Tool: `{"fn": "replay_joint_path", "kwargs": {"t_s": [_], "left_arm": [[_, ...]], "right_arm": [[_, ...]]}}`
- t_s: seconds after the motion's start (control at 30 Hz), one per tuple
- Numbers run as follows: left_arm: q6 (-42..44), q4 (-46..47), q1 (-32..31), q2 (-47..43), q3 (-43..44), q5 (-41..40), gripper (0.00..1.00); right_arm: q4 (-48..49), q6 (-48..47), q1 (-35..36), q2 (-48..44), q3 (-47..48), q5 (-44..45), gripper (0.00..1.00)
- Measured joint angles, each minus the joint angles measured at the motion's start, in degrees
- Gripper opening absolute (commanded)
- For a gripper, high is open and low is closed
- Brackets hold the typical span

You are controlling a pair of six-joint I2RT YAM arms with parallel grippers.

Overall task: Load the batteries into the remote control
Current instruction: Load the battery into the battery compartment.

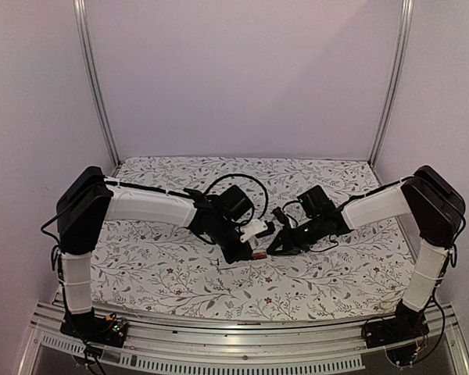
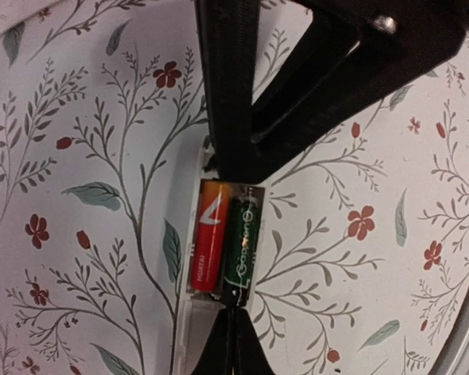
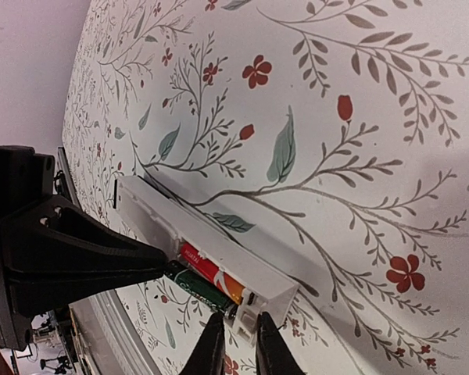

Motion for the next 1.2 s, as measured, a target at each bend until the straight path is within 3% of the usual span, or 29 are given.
{"fn": "replay_joint_path", "kwargs": {"t_s": [0.43, 0.77, 1.2], "left_arm": [[1.25, -5.66, -0.9, 3.61, 6.54, -1.25, 0.0], [4.07, -11.28, -3.63, 6.47, 12.13, -8.63, 0.0], [6.91, -7.82, -4.57, 5.84, 10.23, -12.72, 0.0]], "right_arm": [[-0.07, 0.33, -0.15, 0.0, -0.63, 0.33, 0.12], [-0.17, 0.57, -0.39, -0.02, -1.44, 0.09, 0.12], [-2.56, 0.31, -0.63, -0.9, -1.68, 0.04, 0.15]]}}
